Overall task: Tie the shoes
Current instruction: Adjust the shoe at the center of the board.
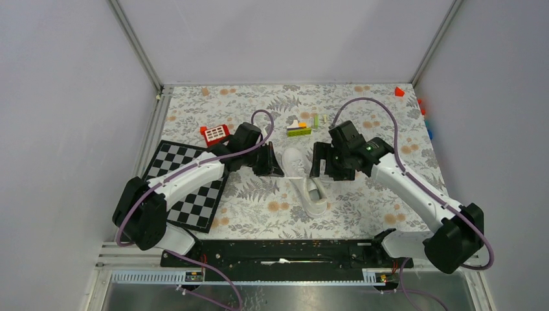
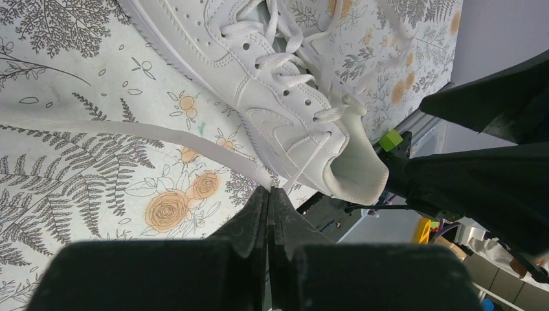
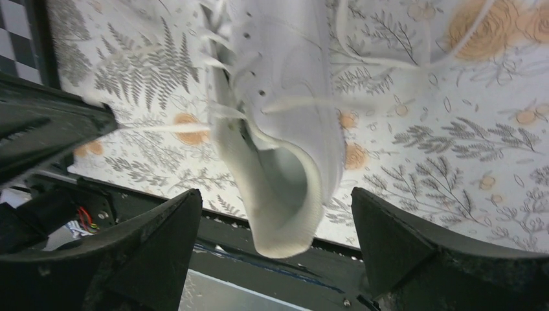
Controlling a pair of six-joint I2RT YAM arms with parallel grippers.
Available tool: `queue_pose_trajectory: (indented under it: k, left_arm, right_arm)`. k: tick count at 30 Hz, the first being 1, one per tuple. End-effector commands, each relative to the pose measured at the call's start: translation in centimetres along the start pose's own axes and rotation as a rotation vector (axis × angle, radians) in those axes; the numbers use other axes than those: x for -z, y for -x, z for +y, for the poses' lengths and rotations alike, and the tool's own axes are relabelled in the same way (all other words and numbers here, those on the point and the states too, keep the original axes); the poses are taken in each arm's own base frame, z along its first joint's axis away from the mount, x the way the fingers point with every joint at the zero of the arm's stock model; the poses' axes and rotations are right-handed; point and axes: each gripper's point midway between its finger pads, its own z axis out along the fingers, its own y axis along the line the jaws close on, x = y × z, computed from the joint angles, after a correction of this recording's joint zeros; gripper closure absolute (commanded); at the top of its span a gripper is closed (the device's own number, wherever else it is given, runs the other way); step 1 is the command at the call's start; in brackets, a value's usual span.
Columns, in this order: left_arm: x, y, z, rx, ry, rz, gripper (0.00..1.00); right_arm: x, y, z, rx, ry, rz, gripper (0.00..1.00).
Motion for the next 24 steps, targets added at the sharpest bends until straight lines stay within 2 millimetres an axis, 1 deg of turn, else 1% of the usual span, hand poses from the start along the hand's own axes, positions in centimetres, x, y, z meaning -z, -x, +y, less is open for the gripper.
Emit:
queue_pose_trajectory:
  k: [1,4,7,10,13,14,15,17,19,22,24]
  left_arm:
    - [0.3,1.6,-1.2,-0.034,-0.016,-0.046,1.00]
    - [0.2,1.6,-1.2,-0.032,-0.014,-0.047,1.00]
    - [0.3,1.6,-1.2,-0.034,-0.016,-0.049,1.00]
    - [0.3,1.5,-1.1,-0.034,-0.013,-0.045,1.00]
    - [0.3,1.6,-1.2,-0.036,-0.013,-0.047,1.00]
    - [0.3,1.5,-1.2,-0.035,-0.013,-0.047,1.00]
    - [0.4,1.6,-1.2,-0.036,-0.014,-0.048,1.00]
    - [0.4,1.6,-1.2,-0.036,-0.014,-0.048,1.00]
    - [0.4,1.5,-1.3,-0.036,-0.016,-0.046,1.00]
    - [0.3,1.4,-1.2,-0.036,-0.018,-0.040,1.00]
    - [0.2,1.4,-1.2,-0.035,-0.018,-0.035,1.00]
  right_arm:
    - [0.7,-1.4,-1.5,0.023,-0.036,0.004,0.08]
    - [0.9,-1.8,-1.8,0.006,-0.035,-0.006,0.13]
    - [0.6,-2.4,-2.3,0.004,-0.045,0.010,0.18]
    - [0.0,-3.4,-2.1,0.001,-0.020,0.046,0.26]
    - [-0.9,-4.5,-1.7,-0.013,0.023,0.085,0.43]
    - [-1.2,-4.8,-1.7,-0.020,0.023,0.097,0.52]
    - [-1.5,-5.1,-1.9,-0.024,0.020,0.107,0.59]
    - [-1.9,-5.6,-2.2,-0.029,0.013,0.123,0.68]
    - [-2.2,-6.1,-2.3,-0.035,0.017,0.140,0.72]
    - [-2.4,-6.9,-2.2,-0.047,0.039,0.159,0.72]
    - [-2.2,-7.5,-1.9,-0.057,0.069,0.170,0.71]
